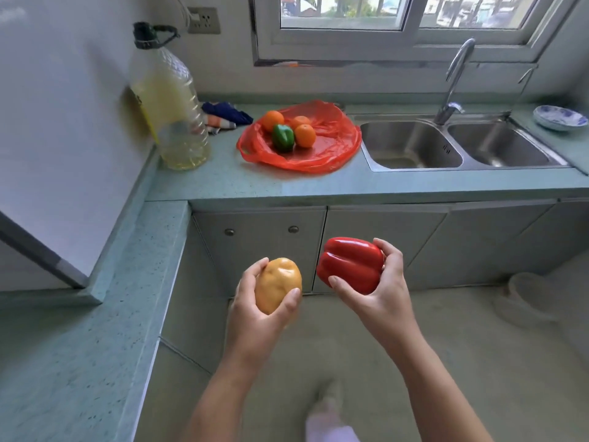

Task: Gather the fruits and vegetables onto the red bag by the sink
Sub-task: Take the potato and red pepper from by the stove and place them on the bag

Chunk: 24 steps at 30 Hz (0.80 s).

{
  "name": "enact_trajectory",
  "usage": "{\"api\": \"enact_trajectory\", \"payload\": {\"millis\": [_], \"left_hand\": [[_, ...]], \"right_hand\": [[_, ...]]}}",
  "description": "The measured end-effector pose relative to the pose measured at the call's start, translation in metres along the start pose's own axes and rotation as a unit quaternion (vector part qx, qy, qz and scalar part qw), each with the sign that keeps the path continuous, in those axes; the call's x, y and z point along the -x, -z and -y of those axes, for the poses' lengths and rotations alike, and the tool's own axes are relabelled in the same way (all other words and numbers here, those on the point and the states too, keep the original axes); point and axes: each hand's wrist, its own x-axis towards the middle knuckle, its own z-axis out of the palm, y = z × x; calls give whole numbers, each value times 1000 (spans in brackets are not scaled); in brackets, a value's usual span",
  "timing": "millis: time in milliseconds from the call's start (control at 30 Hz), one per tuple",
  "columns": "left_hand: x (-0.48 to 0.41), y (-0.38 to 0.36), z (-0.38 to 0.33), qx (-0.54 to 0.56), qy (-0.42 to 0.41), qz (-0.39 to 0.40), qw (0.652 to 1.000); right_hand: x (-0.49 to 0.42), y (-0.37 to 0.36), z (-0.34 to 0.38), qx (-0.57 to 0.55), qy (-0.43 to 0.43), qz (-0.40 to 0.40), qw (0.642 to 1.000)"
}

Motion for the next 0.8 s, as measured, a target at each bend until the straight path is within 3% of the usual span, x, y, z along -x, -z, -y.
{"api": "enact_trajectory", "payload": {"millis": [500, 800], "left_hand": [[-247, -122, -57, -41, -40, 28, 998], [-327, -155, -52, -66, -26, 26, 997]], "right_hand": [[-274, 22, -26, -11, 33, 9, 999], [-352, 24, -50, 29, 6, 12, 999]]}}
